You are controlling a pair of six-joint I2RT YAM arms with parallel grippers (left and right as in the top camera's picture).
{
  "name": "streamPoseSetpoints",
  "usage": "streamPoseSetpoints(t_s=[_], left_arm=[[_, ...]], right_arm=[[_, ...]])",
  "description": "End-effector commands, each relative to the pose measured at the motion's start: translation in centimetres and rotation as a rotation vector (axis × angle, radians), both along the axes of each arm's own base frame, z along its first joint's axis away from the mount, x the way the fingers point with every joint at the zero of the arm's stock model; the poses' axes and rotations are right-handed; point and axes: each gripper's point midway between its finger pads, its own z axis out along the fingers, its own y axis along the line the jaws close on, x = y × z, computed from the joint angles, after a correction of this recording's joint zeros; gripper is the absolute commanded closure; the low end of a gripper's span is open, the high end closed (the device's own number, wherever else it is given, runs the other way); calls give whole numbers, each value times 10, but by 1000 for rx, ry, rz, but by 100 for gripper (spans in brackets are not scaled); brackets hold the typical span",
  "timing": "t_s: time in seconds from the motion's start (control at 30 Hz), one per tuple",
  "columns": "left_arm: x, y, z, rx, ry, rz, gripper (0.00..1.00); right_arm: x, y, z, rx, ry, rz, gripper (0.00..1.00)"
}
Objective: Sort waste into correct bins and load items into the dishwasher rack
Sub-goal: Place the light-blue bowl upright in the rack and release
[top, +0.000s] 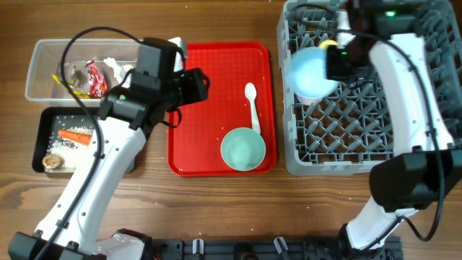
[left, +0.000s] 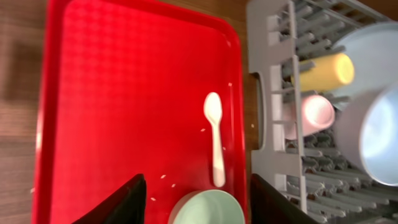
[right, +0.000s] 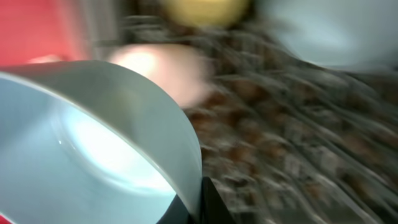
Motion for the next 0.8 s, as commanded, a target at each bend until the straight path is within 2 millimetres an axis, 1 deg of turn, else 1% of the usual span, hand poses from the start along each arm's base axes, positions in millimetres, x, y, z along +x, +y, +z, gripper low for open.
streamPoseSetpoints(t_s=[0.0, 0.03, 0.1, 0.17, 0.23, 0.3, 0.5, 0.57, 0.67, 0.77], left_arm=[[3, 13, 11, 0, -26, 31, 53], [4, 14, 11, 0, -26, 35, 55], [5, 16, 11, 1, -26, 40, 61], [5, 16, 11, 1, -26, 41, 70], [5, 18, 11, 9, -29, 47, 75], [5, 19, 11, 14, -31, 48, 76], [7, 23, 10, 34, -37, 67, 81], [8, 24, 10, 40, -39, 73, 82], [8, 25, 10, 43, -39, 75, 85], [8, 26, 10, 46, -40, 78, 85]], right_arm=[[-17, -82, 25, -307, -35, -306, 96], [-26, -99, 29, -373, -24, -377, 96], [-43, -124, 40, -498, -19, -508, 96], [-45, -137, 45, -555, -43, -564, 96], [-47, -146, 49, -588, -79, -652, 96], [-49, -153, 51, -627, -106, -708, 96], [-54, -171, 63, -777, -176, -792, 96], [-57, -175, 63, -816, -191, -816, 96], [-61, -180, 57, -874, -189, -820, 96], [-62, -182, 39, -900, -172, -801, 96]])
